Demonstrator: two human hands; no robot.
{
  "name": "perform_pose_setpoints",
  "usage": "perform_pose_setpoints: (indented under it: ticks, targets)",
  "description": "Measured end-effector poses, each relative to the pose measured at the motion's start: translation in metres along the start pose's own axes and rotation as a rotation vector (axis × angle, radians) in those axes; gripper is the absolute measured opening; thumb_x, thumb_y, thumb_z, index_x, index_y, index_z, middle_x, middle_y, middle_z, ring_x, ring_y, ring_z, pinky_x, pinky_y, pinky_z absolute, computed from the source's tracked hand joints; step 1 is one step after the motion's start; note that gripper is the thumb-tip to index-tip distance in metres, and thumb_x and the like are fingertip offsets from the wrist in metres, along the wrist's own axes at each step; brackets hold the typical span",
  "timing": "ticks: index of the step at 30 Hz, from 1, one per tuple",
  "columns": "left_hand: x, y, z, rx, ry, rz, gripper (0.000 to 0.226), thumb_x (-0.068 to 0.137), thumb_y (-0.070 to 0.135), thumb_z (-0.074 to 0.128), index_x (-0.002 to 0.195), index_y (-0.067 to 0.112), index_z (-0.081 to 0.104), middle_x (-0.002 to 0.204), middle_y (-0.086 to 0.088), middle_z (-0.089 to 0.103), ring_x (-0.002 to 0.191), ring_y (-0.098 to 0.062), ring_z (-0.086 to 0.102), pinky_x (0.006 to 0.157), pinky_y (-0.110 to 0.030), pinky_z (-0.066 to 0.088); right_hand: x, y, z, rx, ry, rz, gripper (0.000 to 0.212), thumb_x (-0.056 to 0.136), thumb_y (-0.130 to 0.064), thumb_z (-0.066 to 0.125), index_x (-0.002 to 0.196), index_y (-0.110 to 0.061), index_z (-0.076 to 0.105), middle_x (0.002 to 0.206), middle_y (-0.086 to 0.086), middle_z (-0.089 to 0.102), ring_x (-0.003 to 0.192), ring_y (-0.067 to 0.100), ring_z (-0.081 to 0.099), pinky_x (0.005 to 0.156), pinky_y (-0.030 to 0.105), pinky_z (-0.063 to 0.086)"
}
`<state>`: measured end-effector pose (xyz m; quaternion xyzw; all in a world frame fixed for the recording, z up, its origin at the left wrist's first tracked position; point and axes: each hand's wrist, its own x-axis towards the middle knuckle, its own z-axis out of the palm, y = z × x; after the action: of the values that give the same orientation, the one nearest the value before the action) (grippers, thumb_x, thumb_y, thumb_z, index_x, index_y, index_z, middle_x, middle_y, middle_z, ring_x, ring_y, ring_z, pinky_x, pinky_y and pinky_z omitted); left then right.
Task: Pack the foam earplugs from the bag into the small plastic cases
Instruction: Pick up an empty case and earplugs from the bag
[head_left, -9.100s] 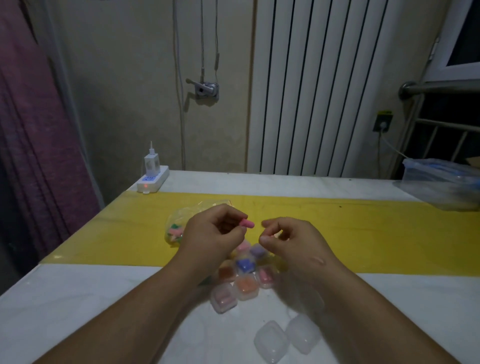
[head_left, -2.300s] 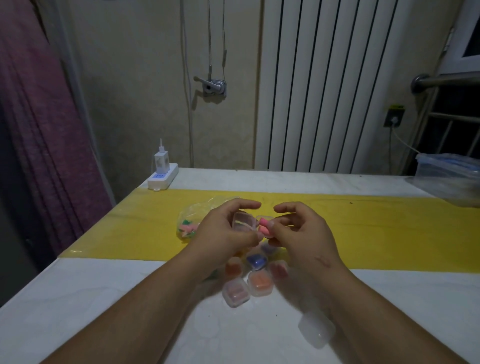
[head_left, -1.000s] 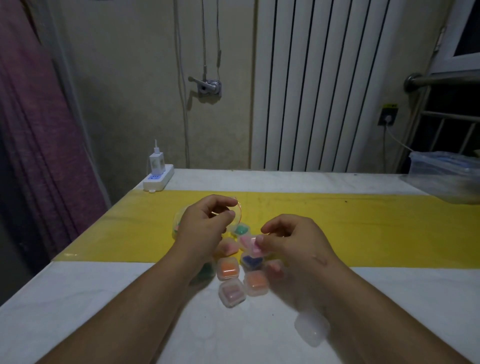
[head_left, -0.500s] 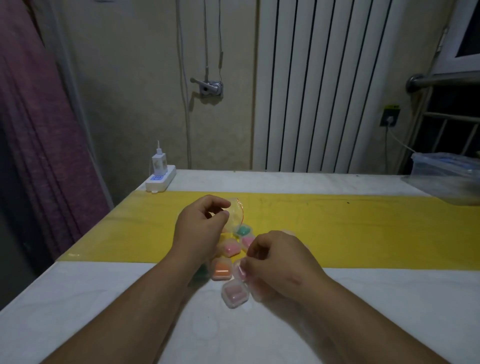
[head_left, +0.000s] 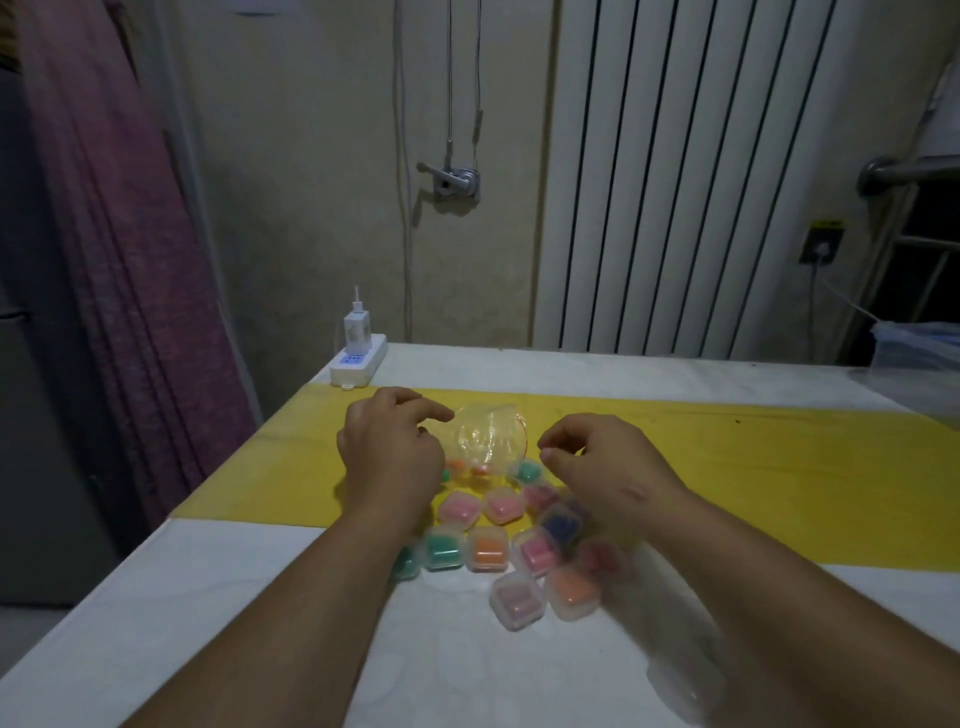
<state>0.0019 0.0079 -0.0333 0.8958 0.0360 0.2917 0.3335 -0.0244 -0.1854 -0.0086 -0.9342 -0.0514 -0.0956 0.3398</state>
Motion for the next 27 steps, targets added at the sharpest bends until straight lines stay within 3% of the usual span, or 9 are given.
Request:
perform_pose_setpoints:
  ticks: [4,8,12,15,19,25,27]
  targets:
    - [0.005,-0.009,0.002,0.030,0.032,-0.119,0.035,0.088,0.005,0.049,0.102,0.033,0.066,0.123,0.003,0.059,0.119,-0.023,0.041,0.098,-0.039,0.033,0.023,0.000,0.009,-0.003,-0.002,0.016,0.016,0.094,-0.019,0.056,0.101,-0.024,0.071,0.104,-0.005,0.068,0.099,0.016,0.061,0.081,0.027,0.047]
    - [0.010,-0.012,0.006,0.045,0.010,-0.216,0.027,0.092,0.016,0.050,0.109,0.033,0.062,0.123,0.002,0.059,0.116,-0.024,0.044,0.096,-0.041,0.037,0.040,0.001,0.022,-0.017,-0.050,0.024,0.021,0.093,-0.015,0.058,0.085,-0.031,0.069,0.104,-0.004,0.071,0.100,0.015,0.065,0.090,0.030,0.052]
    - [0.013,-0.017,0.011,0.090,-0.108,-0.257,0.037,0.084,0.032,0.058,0.121,0.034,0.053,0.124,0.003,0.058,0.116,-0.024,0.046,0.096,-0.042,0.040,0.048,-0.010,0.028,-0.101,-0.088,0.010,0.024,0.086,-0.007,0.065,0.074,-0.027,0.068,0.100,-0.006,0.073,0.094,0.016,0.066,0.081,0.027,0.054]
    - [0.013,-0.019,0.014,0.083,-0.174,-0.282,0.045,0.081,0.036,0.060,0.125,0.036,0.049,0.126,0.004,0.057,0.116,-0.023,0.047,0.095,-0.042,0.040,0.051,-0.022,0.031,-0.169,-0.110,-0.016,0.036,0.079,0.004,0.051,0.061,-0.027,0.061,0.098,-0.002,0.073,0.089,0.020,0.065,0.072,0.027,0.055]
    - [0.013,-0.018,0.015,0.050,-0.174,-0.270,0.040,0.084,0.033,0.061,0.123,0.034,0.050,0.122,0.004,0.060,0.113,-0.023,0.050,0.094,-0.041,0.042,0.052,-0.034,0.041,-0.204,-0.209,-0.088,0.024,0.078,-0.003,0.062,0.076,-0.025,0.072,0.095,-0.002,0.073,0.088,0.017,0.065,0.076,0.028,0.056]
    - [0.013,-0.022,0.019,-0.002,-0.178,-0.268,0.031,0.088,0.025,0.056,0.117,0.034,0.051,0.102,0.005,0.063,0.100,-0.023,0.056,0.091,-0.044,0.047,0.051,-0.039,0.047,-0.303,-0.331,-0.114,0.006,0.082,-0.019,0.071,0.078,-0.023,0.070,0.077,-0.001,0.064,0.076,0.018,0.058,0.059,0.022,0.041]
    - [0.014,-0.024,0.020,-0.012,-0.171,-0.268,0.030,0.089,0.023,0.054,0.116,0.035,0.052,0.097,0.005,0.063,0.097,-0.023,0.057,0.089,-0.044,0.048,0.052,-0.041,0.050,-0.380,-0.357,-0.118,0.006,0.084,-0.021,0.068,0.083,-0.017,0.072,0.081,0.005,0.067,0.080,0.022,0.061,0.060,0.023,0.041]
